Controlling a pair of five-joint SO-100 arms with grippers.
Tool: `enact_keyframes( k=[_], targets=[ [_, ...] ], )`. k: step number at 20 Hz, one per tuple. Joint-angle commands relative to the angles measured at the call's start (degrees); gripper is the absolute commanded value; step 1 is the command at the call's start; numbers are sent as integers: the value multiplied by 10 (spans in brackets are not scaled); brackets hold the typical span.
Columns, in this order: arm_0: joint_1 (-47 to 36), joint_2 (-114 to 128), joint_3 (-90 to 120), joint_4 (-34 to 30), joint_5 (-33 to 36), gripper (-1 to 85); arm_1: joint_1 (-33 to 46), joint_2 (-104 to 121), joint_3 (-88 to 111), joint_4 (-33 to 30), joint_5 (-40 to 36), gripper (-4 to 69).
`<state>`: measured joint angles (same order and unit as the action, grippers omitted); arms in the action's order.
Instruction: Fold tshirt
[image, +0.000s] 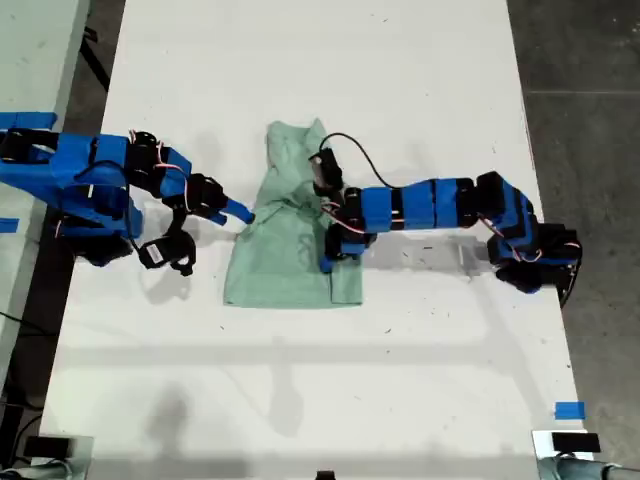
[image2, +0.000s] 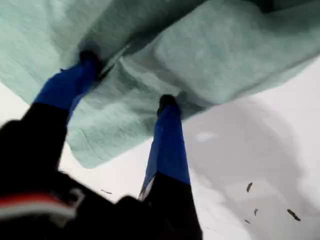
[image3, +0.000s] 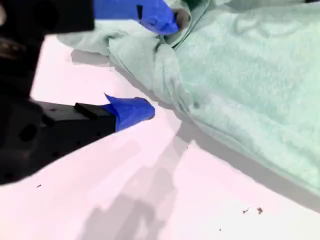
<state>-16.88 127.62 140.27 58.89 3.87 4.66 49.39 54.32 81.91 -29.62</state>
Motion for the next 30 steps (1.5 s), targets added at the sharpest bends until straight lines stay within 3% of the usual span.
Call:
enact_keyframes(
  k=[1,5,12,18,23,30],
  targets=[
    [-2,18,-40,25,-14,241,-8,117,-52,68,-13,368],
    [15,-6,-72,68,-25,244,6,247,-9,122,-34,326],
    [30,-28,-147,162,-35,250,26,314,62,123,-52,286],
    [31,-28,-185,204,-34,250,29,315,69,123,-55,269],
    [59,-156,-185,157,-33,262,32,323,81,122,-54,269],
    [47,-269,-152,19,-4,253,23,345,119,115,-42,268]
  ],
)
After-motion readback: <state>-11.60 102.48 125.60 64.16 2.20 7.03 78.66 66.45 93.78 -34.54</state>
